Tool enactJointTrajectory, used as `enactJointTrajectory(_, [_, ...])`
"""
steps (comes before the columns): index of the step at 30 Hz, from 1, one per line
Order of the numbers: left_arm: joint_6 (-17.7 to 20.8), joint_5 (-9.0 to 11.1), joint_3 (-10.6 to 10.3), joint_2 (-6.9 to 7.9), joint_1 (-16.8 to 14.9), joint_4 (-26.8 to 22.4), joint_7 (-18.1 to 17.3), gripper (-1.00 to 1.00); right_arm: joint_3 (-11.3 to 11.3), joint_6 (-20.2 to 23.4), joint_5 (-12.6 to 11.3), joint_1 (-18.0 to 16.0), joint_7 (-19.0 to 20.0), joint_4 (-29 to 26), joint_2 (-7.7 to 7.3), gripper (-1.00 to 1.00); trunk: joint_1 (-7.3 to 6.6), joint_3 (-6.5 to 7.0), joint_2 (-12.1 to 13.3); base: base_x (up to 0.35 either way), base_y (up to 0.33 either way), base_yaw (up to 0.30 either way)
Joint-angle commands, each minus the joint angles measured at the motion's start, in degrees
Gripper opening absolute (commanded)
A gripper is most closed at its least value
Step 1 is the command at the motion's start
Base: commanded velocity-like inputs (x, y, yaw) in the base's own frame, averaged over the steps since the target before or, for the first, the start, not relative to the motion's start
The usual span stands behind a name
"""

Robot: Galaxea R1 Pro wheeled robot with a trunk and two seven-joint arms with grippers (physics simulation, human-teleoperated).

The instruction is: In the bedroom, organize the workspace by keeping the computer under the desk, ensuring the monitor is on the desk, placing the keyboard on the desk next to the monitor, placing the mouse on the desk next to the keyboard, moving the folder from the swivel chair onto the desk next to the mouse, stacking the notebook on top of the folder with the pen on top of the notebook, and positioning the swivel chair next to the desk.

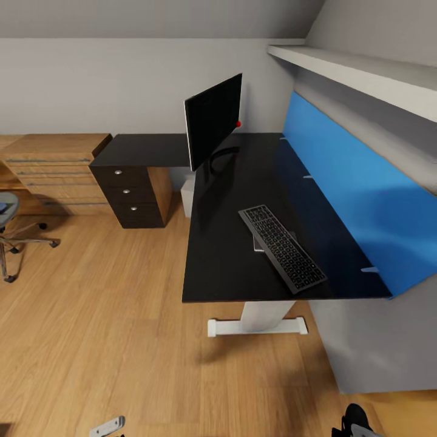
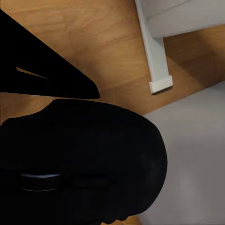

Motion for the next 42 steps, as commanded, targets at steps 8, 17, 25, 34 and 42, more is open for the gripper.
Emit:
enactJointTrajectory(8, [-0.8,0.5,-0.5,-0.17,0.0,0.7,0.2,1.0,0.3,-5.9,-0.8,0.0,-0.8,0.4,0.11,-1.0,0.01,0.63,0.0,-0.01,0.0,0.085])
enactJointTrajectory(17, [-1.9,0.5,-1.9,-0.2,0.0,1.0,0.2,1.0,0.6,-6.5,-0.4,0.0,-1.1,0.6,0.05,-1.0,0.01,0.74,0.0,-0.265,0.079,0.023])
enactJointTrajectory(25, [-1.9,0.6,-2.1,-0.17,0.0,1.0,0.2,1.0,0.8,-6.7,-0.2,0.0,-0.9,0.6,1.59,-1.0,0.01,0.87,0.0,-0.311,0.174,0.001])
enactJointTrajectory(34, [-5.5,0.7,-1.9,-0.16,0.0,1.2,0.3,1.0,0.9,-10.8,3.7,0.0,-1.1,3.3,3.82,-1.0,0.01,1.64,0.0,-0.082,0.034,0.107])
enactJointTrajectory(42, [-8.6,1.0,-1.9,-0.26,0.0,5.1,0.6,1.0,0.4,-18.6,6.6,0.0,-1.3,7.9,3.8,-1.0,0.01,2.31,0.0,-0.002,0.0,0.159])
